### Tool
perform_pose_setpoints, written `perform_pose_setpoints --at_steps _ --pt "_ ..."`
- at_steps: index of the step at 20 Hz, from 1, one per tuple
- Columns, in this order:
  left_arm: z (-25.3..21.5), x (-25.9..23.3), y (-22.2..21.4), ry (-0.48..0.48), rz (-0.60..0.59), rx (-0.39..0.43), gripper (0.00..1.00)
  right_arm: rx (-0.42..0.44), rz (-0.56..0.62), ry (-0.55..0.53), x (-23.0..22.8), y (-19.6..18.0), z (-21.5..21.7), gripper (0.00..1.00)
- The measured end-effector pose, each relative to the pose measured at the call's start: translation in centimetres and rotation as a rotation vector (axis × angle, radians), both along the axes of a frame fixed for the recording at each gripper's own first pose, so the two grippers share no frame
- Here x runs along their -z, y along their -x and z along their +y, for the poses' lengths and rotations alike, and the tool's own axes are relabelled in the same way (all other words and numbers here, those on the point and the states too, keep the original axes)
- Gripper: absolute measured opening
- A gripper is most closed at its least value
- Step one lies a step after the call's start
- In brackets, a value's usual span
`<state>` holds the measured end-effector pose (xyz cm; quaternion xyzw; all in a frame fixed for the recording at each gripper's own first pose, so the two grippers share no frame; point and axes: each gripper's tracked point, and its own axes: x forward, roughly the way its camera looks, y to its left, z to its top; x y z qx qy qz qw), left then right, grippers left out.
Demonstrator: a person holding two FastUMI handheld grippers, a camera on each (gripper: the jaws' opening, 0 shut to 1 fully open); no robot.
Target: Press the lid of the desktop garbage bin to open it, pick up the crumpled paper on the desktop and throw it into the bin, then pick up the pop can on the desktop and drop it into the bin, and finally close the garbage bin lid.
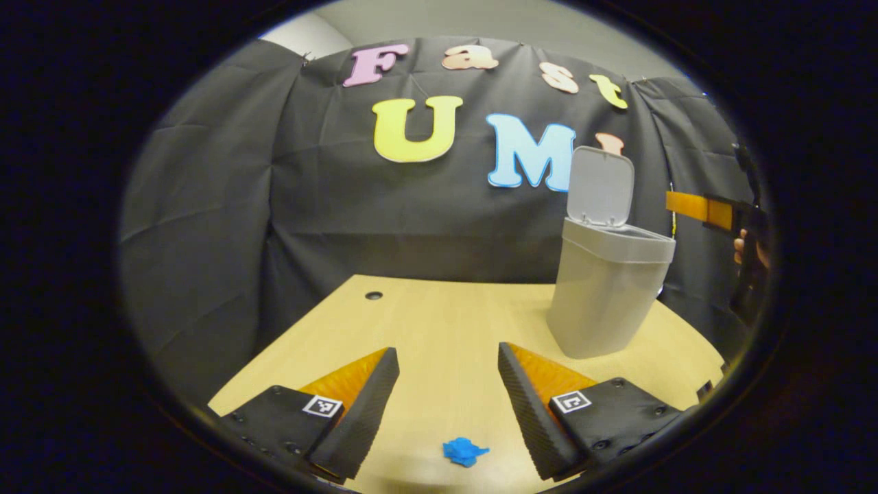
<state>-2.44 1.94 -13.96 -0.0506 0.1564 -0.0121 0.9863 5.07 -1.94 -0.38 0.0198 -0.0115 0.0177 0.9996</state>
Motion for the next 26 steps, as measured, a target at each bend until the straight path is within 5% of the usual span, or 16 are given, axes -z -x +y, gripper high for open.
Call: perform_pose_setpoints --at_steps 9,16,25,26 --pt "-2.0 9.5 0.8 0.063 0.283 0.078 1.0 0.036 0.044 -0.001 1.2 2.1 -0.3 0.95" --pt "-2.5 16.2 2.1 0.021 0.496 0.102 0.95 0.064 0.085 -0.021 2.5 2.7 -1.3 0.95" --pt "-2.3 19.8 3.2 -0.056 0.586 0.145 1.0 0.042 0.108 -0.023 3.0 2.6 -0.5 0.95" --pt "-2.2 20.0 3.2 -0.069 0.588 0.145 0.87 0.04 0.109 -0.021 3.2 2.6 -0.5 0.94"
